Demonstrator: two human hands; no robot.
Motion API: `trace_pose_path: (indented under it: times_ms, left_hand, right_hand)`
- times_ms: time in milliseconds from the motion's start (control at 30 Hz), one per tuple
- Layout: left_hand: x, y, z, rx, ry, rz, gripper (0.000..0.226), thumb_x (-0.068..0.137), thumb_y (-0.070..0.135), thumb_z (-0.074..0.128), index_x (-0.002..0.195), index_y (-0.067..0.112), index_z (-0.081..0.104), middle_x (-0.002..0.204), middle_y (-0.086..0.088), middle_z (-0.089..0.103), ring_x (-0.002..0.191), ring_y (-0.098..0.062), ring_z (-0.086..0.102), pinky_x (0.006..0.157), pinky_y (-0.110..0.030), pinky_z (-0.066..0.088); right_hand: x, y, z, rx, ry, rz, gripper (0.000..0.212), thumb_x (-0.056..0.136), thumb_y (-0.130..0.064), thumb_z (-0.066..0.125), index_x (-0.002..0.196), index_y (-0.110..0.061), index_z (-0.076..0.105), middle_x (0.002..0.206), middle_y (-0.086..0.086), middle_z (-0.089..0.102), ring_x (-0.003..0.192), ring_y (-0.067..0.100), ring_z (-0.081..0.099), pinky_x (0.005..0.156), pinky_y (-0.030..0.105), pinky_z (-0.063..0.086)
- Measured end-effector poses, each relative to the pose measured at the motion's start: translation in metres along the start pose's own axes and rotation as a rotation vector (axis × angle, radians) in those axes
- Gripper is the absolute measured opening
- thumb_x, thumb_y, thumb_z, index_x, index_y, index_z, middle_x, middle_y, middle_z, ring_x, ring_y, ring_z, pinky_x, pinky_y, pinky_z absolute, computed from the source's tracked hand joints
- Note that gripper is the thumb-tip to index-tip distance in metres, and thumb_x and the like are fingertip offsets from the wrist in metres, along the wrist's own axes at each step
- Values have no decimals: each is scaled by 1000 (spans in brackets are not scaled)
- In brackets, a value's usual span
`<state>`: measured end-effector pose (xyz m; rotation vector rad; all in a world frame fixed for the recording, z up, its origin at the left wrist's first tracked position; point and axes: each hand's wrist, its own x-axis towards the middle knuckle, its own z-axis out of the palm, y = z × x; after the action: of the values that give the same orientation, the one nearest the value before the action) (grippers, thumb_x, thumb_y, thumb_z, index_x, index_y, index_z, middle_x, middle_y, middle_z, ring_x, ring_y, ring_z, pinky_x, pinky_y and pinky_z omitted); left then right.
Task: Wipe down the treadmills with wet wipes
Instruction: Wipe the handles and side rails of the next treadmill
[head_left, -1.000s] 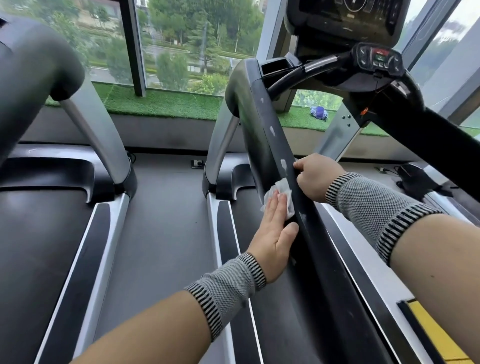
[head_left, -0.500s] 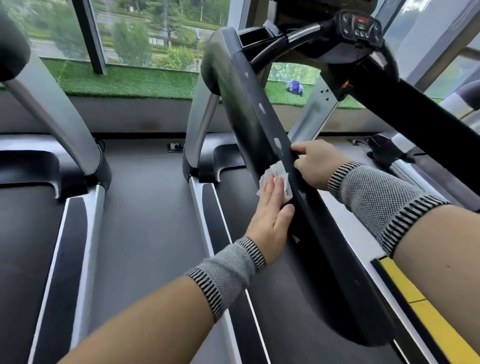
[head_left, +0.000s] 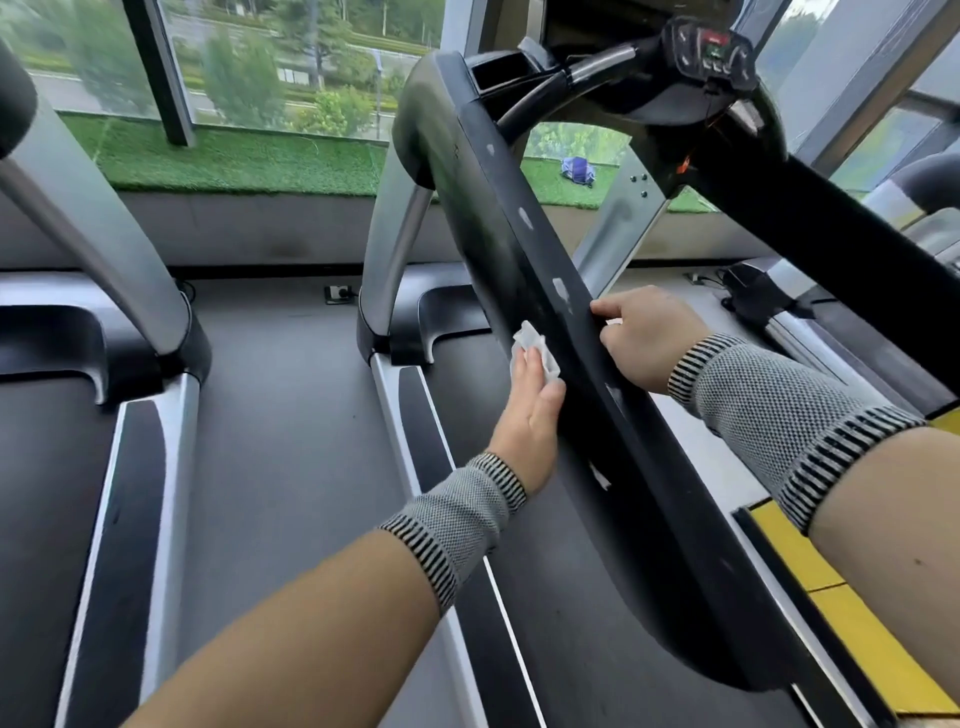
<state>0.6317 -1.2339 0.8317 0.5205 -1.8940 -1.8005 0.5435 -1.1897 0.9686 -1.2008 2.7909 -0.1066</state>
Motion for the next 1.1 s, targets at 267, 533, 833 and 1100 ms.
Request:
trace_pose_path:
  times_ms: [267,533,833,1100]
  left_hand:
    - [-12,-5,2,-14,-20,-13,55,105,24,26,152,9,1,160,0,-6,145,-3,-8,112,-11,-4]
    - [16,-1,-5,-53,46,-10,57,105,25,25,152,6,1,161,-2,-4,146,-7,-6,117,-19,-3]
    - [22,-6,-5,-76,83,-76,80,86,52,22,154,14,3,161,4,2,146,-2,0,121,-27,2]
    - [-10,-24,21,-80,68,13,79,88,50,22,153,11,0,160,6,-4,144,3,-6,120,-23,0]
  right_hand:
    - [-6,-6,-3,-56,-8,-1,42,92,-8,39,129,-15,58,133,9,55,122,29,49,103,32,38]
    - [-10,-8,-5,-33,-6,21,39,93,-8,39,126,-12,59,132,10,55,120,29,51,100,32,40]
    - [-13,-7,-4,8,-4,13,38,92,-7,40,126,-10,58,130,12,56,120,30,50,98,32,39]
    - [-14,-2,-2,25,6,-5,38,93,-8,40,127,-10,56,130,12,56,119,30,50,99,34,40]
